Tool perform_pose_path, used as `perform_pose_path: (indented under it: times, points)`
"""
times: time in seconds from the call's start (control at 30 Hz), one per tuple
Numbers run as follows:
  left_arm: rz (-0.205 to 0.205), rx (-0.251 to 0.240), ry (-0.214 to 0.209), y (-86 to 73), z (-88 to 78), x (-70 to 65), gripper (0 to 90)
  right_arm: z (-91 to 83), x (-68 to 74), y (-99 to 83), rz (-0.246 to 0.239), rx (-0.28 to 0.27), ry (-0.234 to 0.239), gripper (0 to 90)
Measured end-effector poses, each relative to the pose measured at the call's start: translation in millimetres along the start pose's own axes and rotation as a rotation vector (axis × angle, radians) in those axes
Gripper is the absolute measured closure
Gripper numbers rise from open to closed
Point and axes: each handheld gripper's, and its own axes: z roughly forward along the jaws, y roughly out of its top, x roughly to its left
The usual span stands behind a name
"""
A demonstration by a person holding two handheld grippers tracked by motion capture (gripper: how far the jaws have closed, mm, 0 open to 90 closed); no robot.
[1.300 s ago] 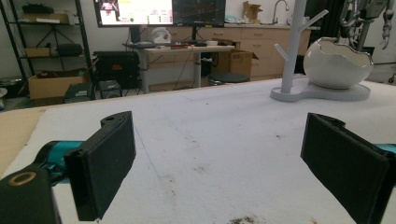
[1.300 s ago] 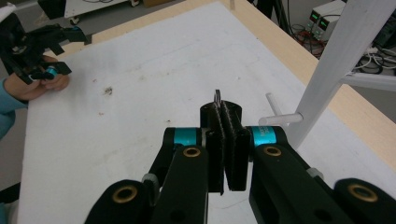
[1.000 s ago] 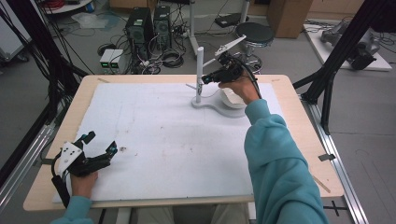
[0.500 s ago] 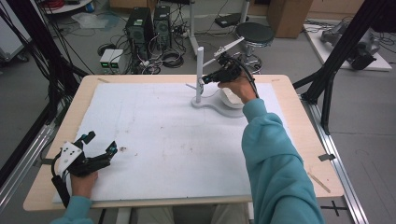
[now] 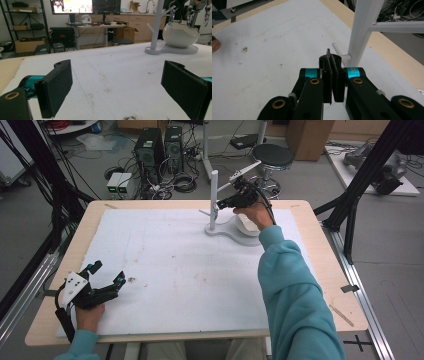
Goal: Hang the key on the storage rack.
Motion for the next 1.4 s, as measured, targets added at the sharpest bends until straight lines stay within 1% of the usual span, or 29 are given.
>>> perform_pose_path:
  times: [0.23, 0.43, 0.5, 0.53, 0.57, 0.6, 0.63, 0.7, 0.73, 0.8, 0.83, 0.87, 0.93, 0.97, 1.0, 1.03, 1.07, 1.1, 1.13, 1.17, 1.2, 1.23, 1.27, 1.3, 1.4]
  points:
    - [-0.002, -0.001, 0.001, 0.0, 0.1, -0.1, 10.6, 4.5, -5.4, -2.0, 0.014, -0.004, -0.002, 88.9]
    - [-0.001, -0.001, 0.001, -0.1, 0.2, -0.1, 10.6, 8.2, -8.7, -3.4, 0.012, -0.006, -0.01, 88.5]
    - [0.002, 0.0, -0.001, 0.0, 0.1, 0.0, 10.6, 9.1, -9.4, -3.7, 0.003, -0.012, -0.022, 87.3]
    - [0.002, 0.0, -0.001, 0.0, 0.0, -0.1, 10.6, 9.0, -9.3, -3.9, 0.003, -0.017, -0.023, 85.4]
    - [0.001, -0.001, -0.001, 0.0, 0.1, -0.3, 10.6, 8.5, -9.4, -4.1, 0.002, -0.035, -0.023, 81.9]
    - [0.001, -0.002, -0.001, 0.0, 0.1, -0.4, 10.6, 7.6, -9.5, -4.0, 0.007, -0.049, -0.023, 81.9]
    - [0.002, -0.001, 0.0, 0.0, 0.1, -0.4, 10.6, 6.9, -9.7, -4.0, 0.007, -0.053, -0.024, 80.8]
    - [0.002, -0.002, 0.0, 0.0, 0.1, -0.4, 10.6, 5.2, -9.5, -4.4, 0.01, -0.054, -0.025, 75.8]
    - [0.004, 0.0, -0.001, 0.0, -0.1, -0.4, 10.6, 3.8, -9.2, -4.7, 0.011, -0.063, -0.021, 73.4]
    - [0.002, -0.002, 0.0, 0.0, 0.1, -0.5, 10.6, -0.5, -7.2, -5.1, 0.024, -0.091, -0.005, 64.8]
    - [0.002, -0.003, 0.0, -0.1, 0.1, -0.4, 10.6, -3.8, -5.2, -5.0, 0.025, -0.112, -0.001, 58.7]
    - [0.001, -0.003, -0.001, 0.0, 0.1, -0.4, 10.6, -7.3, -3.2, -4.5, 0.017, -0.127, -0.01, 50.6]
    - [0.003, 0.0, -0.001, 0.0, 0.1, -0.4, 10.6, -14.3, 2.0, -3.5, 0.016, -0.153, -0.034, 35.4]
    - [0.004, 0.001, -0.001, 0.0, 0.1, -0.3, 10.6, -20.1, 6.4, -2.8, 0.018, -0.156, -0.077, 21.2]
    - [0.007, 0.005, -0.001, 0.1, 0.0, -0.2, 10.6, -23.8, 9.7, -2.3, 0.024, -0.155, -0.137, 7.3]
    - [0.008, 0.004, 0.0, 0.0, 0.0, -0.4, 10.6, -28.7, 12.6, -2.3, 0.023, -0.164, -0.199, 1.0]
    - [0.009, 0.003, 0.0, 0.0, 0.0, -0.6, 10.6, -37.3, 14.5, -3.3, 0.026, -0.175, -0.198, 1.1]
    - [0.012, -0.001, 0.001, -0.1, -0.2, -1.0, 10.6, -43.5, 15.5, -4.4, 0.026, -0.185, -0.183, 1.1]
    - [0.015, -0.003, 0.002, -0.2, -0.4, -1.1, 10.6, -54.1, 18.4, -6.2, 0.025, -0.204, -0.163, 1.1]
    - [0.015, -0.006, 0.003, -0.3, -0.5, -1.4, 10.6, -62.6, 20.9, -8.1, 0.01, -0.222, -0.159, 1.1]
    - [0.013, -0.006, 0.003, -0.3, -0.5, -1.4, 10.6, -71.2, 24.8, -11.9, -0.001, -0.255, -0.163, 1.1]
    - [0.013, -0.006, 0.003, -0.3, -0.6, -1.4, 10.6, -79.5, 28.4, -17.3, -0.015, -0.302, -0.162, 1.1]
    - [0.014, -0.009, 0.004, -0.4, -0.6, -1.4, 10.6, -85.2, 30.6, -21.3, -0.021, -0.317, -0.159, 1.1]
    - [0.015, -0.01, 0.004, -0.4, -0.7, -1.5, 10.6, -93.9, 33.9, -27.3, -0.027, -0.307, -0.155, 1.1]
    - [0.017, -0.014, 0.005, -0.6, -1.3, -1.9, 10.6, -113.4, 42.9, -45.3, -0.056, -0.351, -0.161, 1.1]
